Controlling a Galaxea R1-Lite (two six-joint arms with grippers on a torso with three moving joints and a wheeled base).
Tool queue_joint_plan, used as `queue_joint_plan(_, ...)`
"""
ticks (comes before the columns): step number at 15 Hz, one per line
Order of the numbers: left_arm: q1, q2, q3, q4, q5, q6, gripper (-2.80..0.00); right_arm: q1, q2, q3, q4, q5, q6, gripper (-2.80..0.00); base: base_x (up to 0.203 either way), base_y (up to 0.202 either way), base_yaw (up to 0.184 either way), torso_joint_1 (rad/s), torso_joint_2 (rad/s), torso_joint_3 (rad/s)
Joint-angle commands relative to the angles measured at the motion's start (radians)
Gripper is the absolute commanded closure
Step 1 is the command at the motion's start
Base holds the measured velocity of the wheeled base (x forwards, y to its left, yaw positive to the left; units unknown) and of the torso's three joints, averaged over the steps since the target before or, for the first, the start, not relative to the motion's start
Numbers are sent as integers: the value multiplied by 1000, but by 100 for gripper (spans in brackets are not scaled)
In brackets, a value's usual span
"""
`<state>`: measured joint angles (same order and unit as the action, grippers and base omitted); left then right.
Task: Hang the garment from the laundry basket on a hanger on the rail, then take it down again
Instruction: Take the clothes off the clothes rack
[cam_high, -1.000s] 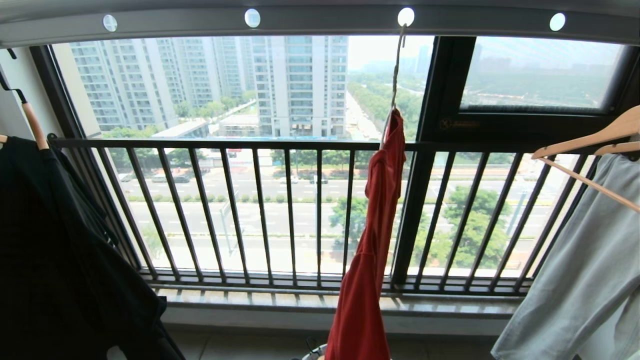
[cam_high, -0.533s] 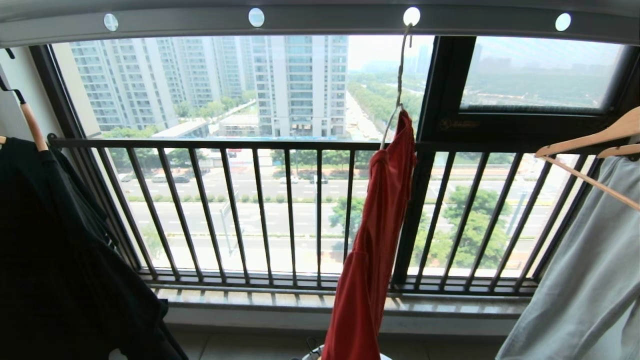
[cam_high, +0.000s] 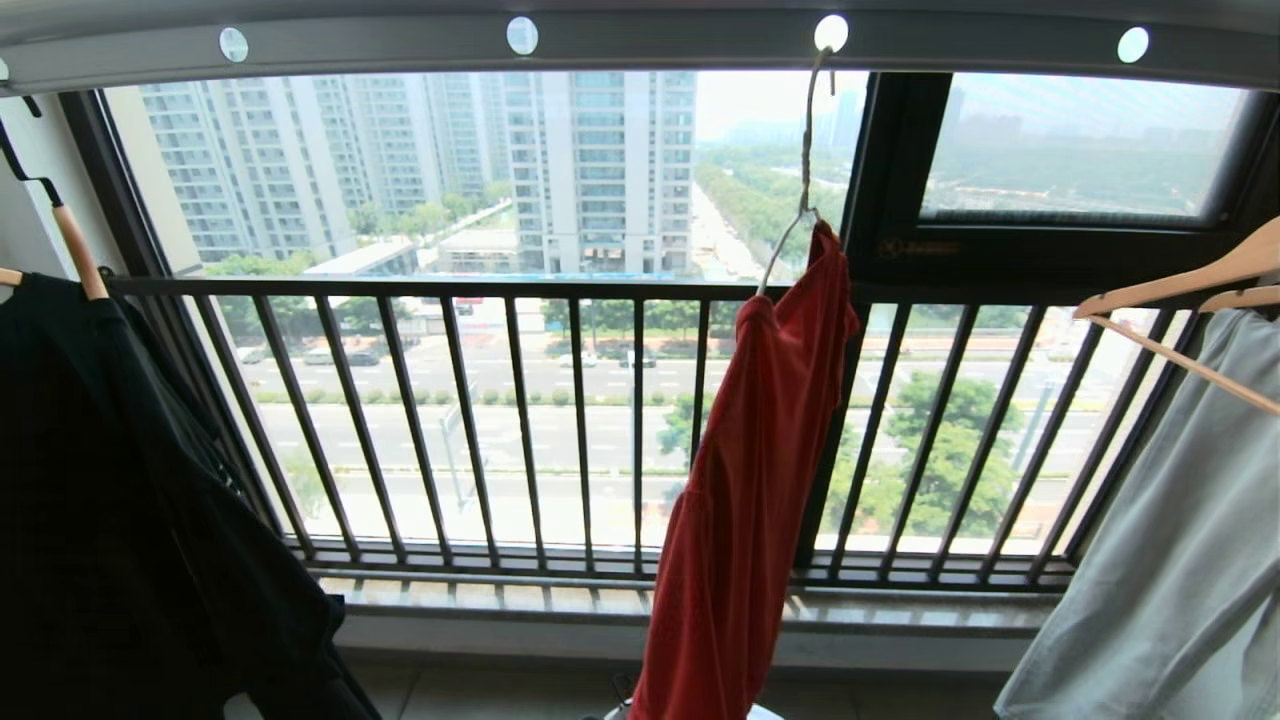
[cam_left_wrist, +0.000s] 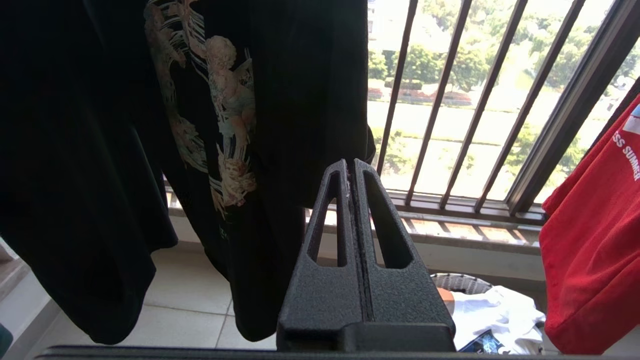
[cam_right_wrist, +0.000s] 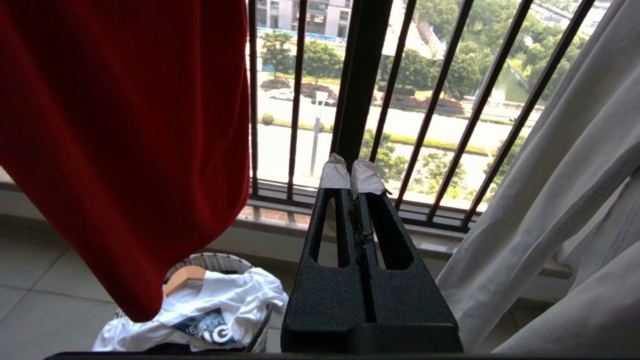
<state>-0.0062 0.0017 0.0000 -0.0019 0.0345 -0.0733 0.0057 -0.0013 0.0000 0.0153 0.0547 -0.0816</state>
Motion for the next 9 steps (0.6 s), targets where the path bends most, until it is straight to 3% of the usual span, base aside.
queue_joint_plan(1,0,-1,0,0,1,0,0,0,1,0,0,1,-1,0,0,0,0,0,0,0)
queue_joint_plan(9,0,0,0,-1,1,0,0,0,3,-2,2,-10,13,0,0,0,0,0,0,0)
